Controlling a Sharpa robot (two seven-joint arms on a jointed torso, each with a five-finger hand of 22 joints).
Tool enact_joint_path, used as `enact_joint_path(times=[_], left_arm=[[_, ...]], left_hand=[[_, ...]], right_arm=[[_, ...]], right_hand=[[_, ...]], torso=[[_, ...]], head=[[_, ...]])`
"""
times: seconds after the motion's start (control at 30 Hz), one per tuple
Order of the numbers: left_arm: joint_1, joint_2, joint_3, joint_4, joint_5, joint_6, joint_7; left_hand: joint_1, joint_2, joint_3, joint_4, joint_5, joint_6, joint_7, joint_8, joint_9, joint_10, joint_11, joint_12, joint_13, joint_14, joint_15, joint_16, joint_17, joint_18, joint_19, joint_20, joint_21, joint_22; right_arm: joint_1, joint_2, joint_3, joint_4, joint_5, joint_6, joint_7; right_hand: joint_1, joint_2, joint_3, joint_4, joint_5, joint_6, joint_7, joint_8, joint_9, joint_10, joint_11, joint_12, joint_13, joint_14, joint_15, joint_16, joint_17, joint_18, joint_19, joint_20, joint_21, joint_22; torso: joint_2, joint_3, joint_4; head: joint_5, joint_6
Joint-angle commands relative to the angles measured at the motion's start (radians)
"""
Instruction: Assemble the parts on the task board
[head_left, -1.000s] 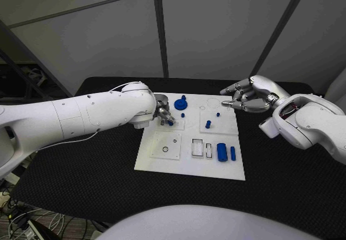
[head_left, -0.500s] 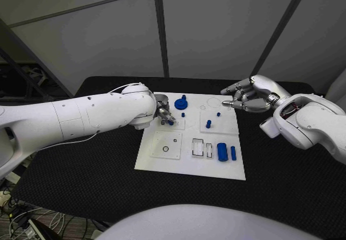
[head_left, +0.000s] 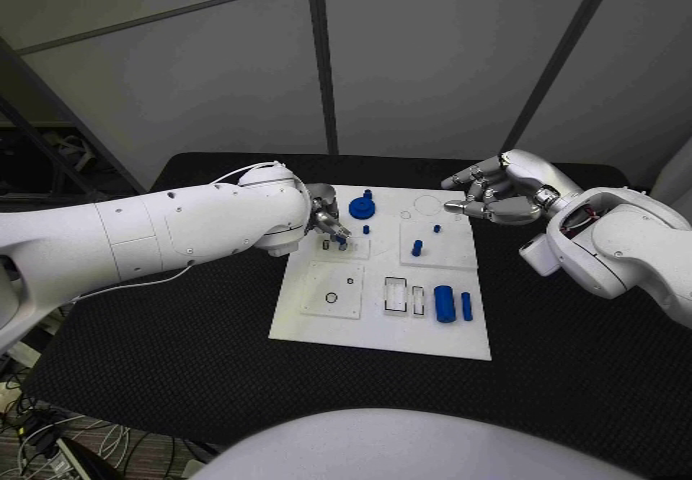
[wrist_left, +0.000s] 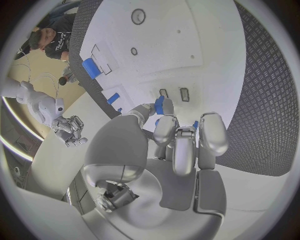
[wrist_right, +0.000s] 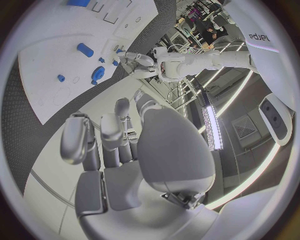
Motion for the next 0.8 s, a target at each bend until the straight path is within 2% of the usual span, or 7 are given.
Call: enact_joint_path(times=[0.03, 0.43, 0.8], left_arm=[[0.000, -0.002, 0.003, 0.003, -0.012, -0.016, 0.004], [0.000, 0.008, 0.005, -0.008, -0.012, 0.003, -0.002], [-0.007, 0.016, 0.005, -0.016, -0.012, 0.020, -0.005]], left_hand=[[-0.005, 0.007, 0.225, -0.217, 0.003, 0.007, 0.001, 0.006, -0.001, 0.023, -0.004, 0.005, 0.012, 0.096, -0.006, 0.007, 0.226, -0.011, 0.009, -0.001, 0.003, 0.001], [-0.005, 0.006, 0.225, -0.217, 0.005, 0.007, 0.001, 0.006, 0.000, 0.023, -0.004, 0.003, 0.011, 0.095, -0.006, 0.006, 0.225, -0.011, 0.009, -0.001, 0.003, 0.001], [-0.006, 0.006, 0.226, -0.217, 0.005, 0.008, 0.001, 0.006, 0.000, 0.023, -0.005, 0.001, 0.010, 0.095, -0.006, 0.006, 0.224, -0.011, 0.008, -0.001, 0.003, 0.000]], right_arm=[[0.002, -0.001, 0.001, 0.002, -0.002, 0.005, 0.007], [0.002, -0.001, 0.001, 0.002, -0.003, 0.005, 0.005], [0.002, 0.000, 0.001, 0.001, -0.004, 0.007, 0.004]], right_hand=[[-0.011, -0.003, -0.001, 0.004, 0.004, 0.005, -0.002, -0.002, -0.001, 0.008, 0.002, 0.006, -0.001, 0.009, 0.000, -0.005, 0.001, 0.010, 0.007, 0.000, -0.005, -0.002], [-0.011, -0.003, -0.001, 0.004, 0.004, 0.005, -0.002, -0.002, -0.001, 0.008, 0.002, 0.006, -0.001, 0.009, 0.000, -0.005, 0.001, 0.010, 0.007, 0.000, -0.005, -0.002], [-0.011, -0.003, -0.001, 0.004, 0.004, 0.005, -0.002, -0.002, -0.001, 0.008, 0.002, 0.006, -0.001, 0.009, 0.000, -0.005, 0.001, 0.010, 0.007, 0.000, -0.005, -0.002]], torso=[[0.001, 0.0003, -0.0005], [0.000, 0.0000, -0.0018], [-0.001, 0.0004, 0.0003]], head=[[-0.001, -0.001], [0.000, -0.005], [-0.001, -0.008]])
